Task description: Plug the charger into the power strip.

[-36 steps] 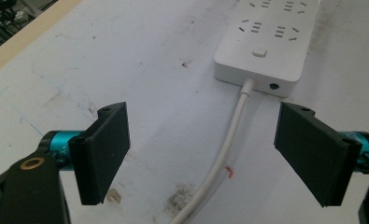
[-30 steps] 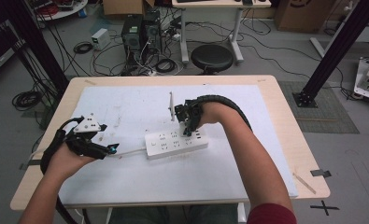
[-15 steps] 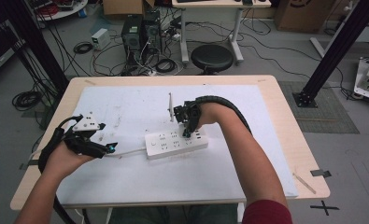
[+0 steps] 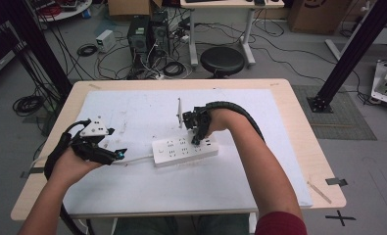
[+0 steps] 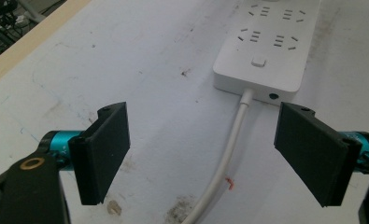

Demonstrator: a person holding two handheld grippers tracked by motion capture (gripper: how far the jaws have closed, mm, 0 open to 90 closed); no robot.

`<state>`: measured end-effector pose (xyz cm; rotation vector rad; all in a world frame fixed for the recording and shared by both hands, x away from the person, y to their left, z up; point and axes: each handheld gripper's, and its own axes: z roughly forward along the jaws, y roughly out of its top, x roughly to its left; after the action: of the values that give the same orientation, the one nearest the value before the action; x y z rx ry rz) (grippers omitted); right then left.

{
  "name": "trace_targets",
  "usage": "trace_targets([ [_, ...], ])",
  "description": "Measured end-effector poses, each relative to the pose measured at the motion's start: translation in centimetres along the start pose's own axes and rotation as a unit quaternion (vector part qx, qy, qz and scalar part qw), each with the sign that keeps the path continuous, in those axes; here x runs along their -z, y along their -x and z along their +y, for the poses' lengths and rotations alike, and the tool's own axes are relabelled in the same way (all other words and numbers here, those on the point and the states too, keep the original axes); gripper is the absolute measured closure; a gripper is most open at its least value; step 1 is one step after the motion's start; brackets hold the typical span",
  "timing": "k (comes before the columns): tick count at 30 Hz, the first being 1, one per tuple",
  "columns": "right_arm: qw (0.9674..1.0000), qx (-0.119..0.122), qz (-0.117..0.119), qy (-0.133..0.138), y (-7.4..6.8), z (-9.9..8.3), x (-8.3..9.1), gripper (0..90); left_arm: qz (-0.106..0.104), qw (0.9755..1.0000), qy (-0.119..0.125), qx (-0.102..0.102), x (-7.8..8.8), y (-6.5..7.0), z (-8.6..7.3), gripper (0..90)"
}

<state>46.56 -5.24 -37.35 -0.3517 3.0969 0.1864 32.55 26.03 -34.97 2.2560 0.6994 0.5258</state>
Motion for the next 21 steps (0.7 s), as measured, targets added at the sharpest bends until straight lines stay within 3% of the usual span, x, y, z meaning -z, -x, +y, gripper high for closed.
trace_targets([
  [4, 1.0, 0.003, -0.003, 0.007, 0.1, -0.1, 0.1, 62.0, -0.001, 1.0, 0.003, 0.002, 0.1, -0.2, -0.2, 18.3],
  [6, 0.9997, -0.014, -0.015, 0.012, 0.2, -0.3, 0.4, 47.0, 0.001, 1.0, 0.002, 0.001, 0.2, -0.3, -0.2, 18.3],
  [7, 0.9992, -0.031, -0.014, 0.021, 0.3, -0.5, 0.8, 47.2, 0.0, 1.0, 0.003, 0.001, 0.2, -0.4, -0.2, 18.3],
  [12, 0.9955, -0.055, -0.034, 0.069, -0.4, -1.5, 3.0, 37.1, 0.003, 1.0, 0.006, -0.002, 0.4, -0.6, 0.2, 18.3],
  [15, 0.9914, -0.067, -0.044, 0.103, -1.3, -2.2, 4.3, 34.0, 0.003, 1.0, 0.007, -0.006, 0.5, -0.7, 0.7, 18.3],
  [16, 0.9892, -0.078, -0.05, 0.114, -1.7, -2.5, 4.7, 32.7, 0.001, 0.9999, 0.01, -0.007, 0.5, -0.7, 0.9, 18.3],
  [17, 0.9844, -0.09, -0.056, 0.14, -2.5, -3.2, 5.4, 31.4, -0.001, 0.9999, 0.01, -0.009, 0.5, -0.7, 1.1, 18.3],
  [18, 0.9844, -0.09, -0.056, 0.14, -2.5, -3.2, 5.4, 31.4, -0.001, 0.9999, 0.011, -0.012, 0.5, -0.7, 1.3, 18.3],
  [19, 0.9793, -0.101, -0.061, 0.165, -3.3, -3.8, 5.9, 29.5, -0.003, 0.9998, 0.013, -0.014, 0.5, -0.7, 1.5, 18.3],
  [20, 0.9793, -0.101, -0.061, 0.165, -3.3, -3.8, 5.9, 29.5, -0.004, 0.9998, 0.017, -0.013, 0.5, -0.6, 1.7, 18.3],
  [21, 0.977, -0.105, -0.071, 0.172, -3.8, -4.1, 6.1, 27.1, -0.005, 0.9997, 0.019, -0.017, 0.5, -0.7, 1.9, 18.3],
])
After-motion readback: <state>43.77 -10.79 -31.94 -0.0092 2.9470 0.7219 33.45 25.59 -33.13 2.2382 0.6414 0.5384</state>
